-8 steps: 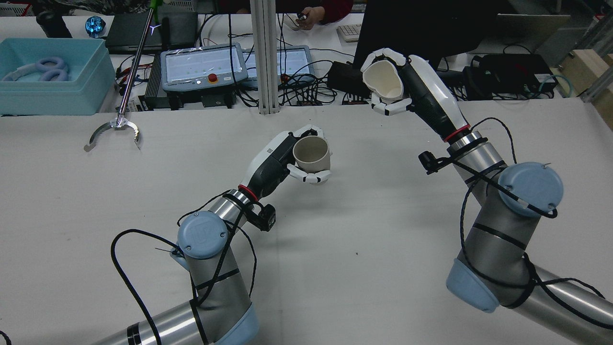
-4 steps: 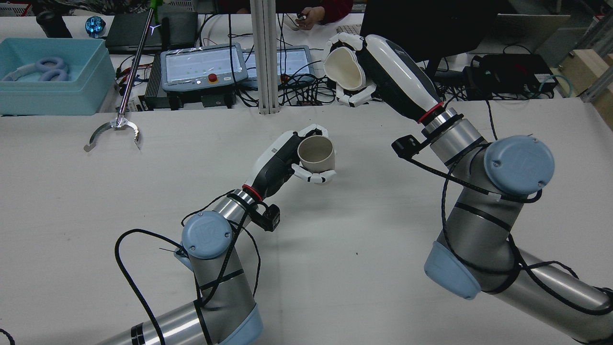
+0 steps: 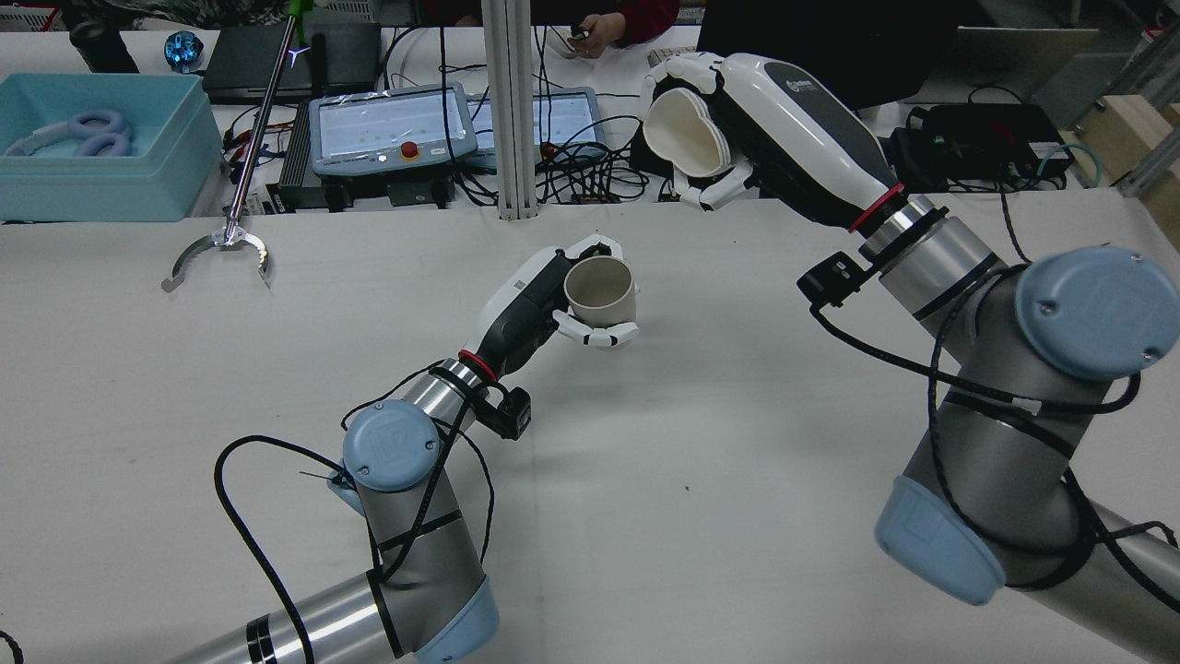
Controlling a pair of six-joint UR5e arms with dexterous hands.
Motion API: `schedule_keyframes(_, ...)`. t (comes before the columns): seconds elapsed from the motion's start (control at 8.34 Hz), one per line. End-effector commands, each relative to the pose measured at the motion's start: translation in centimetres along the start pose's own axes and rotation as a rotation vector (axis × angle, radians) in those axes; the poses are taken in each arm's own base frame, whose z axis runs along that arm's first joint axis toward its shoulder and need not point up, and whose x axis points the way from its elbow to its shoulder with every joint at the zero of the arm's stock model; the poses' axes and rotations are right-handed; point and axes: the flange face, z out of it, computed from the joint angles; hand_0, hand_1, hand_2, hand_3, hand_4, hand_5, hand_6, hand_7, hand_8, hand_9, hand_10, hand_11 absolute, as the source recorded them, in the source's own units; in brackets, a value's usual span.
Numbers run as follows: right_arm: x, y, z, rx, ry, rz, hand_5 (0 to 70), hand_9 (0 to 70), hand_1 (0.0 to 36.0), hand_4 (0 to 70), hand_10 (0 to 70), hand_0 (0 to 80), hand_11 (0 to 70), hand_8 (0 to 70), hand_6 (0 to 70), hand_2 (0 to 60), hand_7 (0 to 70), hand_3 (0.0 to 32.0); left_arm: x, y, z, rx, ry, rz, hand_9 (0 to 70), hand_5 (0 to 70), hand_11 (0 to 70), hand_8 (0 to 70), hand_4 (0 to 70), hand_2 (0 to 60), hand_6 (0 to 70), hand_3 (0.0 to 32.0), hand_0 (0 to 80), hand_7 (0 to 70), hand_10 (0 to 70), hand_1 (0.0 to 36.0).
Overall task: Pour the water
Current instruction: 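Tilt the white paper cup over the beige cup with the right hand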
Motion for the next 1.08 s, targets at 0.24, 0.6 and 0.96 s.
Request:
schedule_keyframes(0.24, -1.8, -7.0, -0.4, 0.029, 0.026, -0.099, 53.9, 25.8, 26.2, 21.3, 15.7, 48.8, 24.6, 18.3, 36.2, 60.0, 41.7, 0.0, 0.6, -0.2, 0.1, 0.0, 0.005, 0.003, 41.1, 70.0, 52.1, 33.5, 34.7, 60.0, 36.3, 0.0, 54.6, 54.6, 35.5, 36.0)
schedule_keyframes(0.6, -1.4, -6.9, -0.3, 0.029, 0.034, -0.1, 53.0, 26.3, 25.9, 21.2, 15.7, 48.6, 24.5, 18.8, 36.3, 60.0, 41.4, 0.0, 0.9, -0.3, 0.3, 0.001, 0.009, 0.005, 41.2, 70.0, 52.0, 33.6, 34.5, 60.0, 36.5, 0.0, 54.8, 54.8, 35.5, 36.0)
schedule_keyframes(0.96, 0.6, -7.5, -0.7, 0.034, 0.077, -0.114, 48.5, 24.8, 24.5, 18.4, 15.2, 47.8, 23.8, 17.6, 34.4, 60.0, 39.3, 0.0, 1.5, -0.3, 0.6, 0.001, 0.016, 0.008, 41.2, 70.0, 52.0, 33.7, 34.7, 60.0, 36.8, 0.0, 55.1, 55.0, 35.4, 36.0)
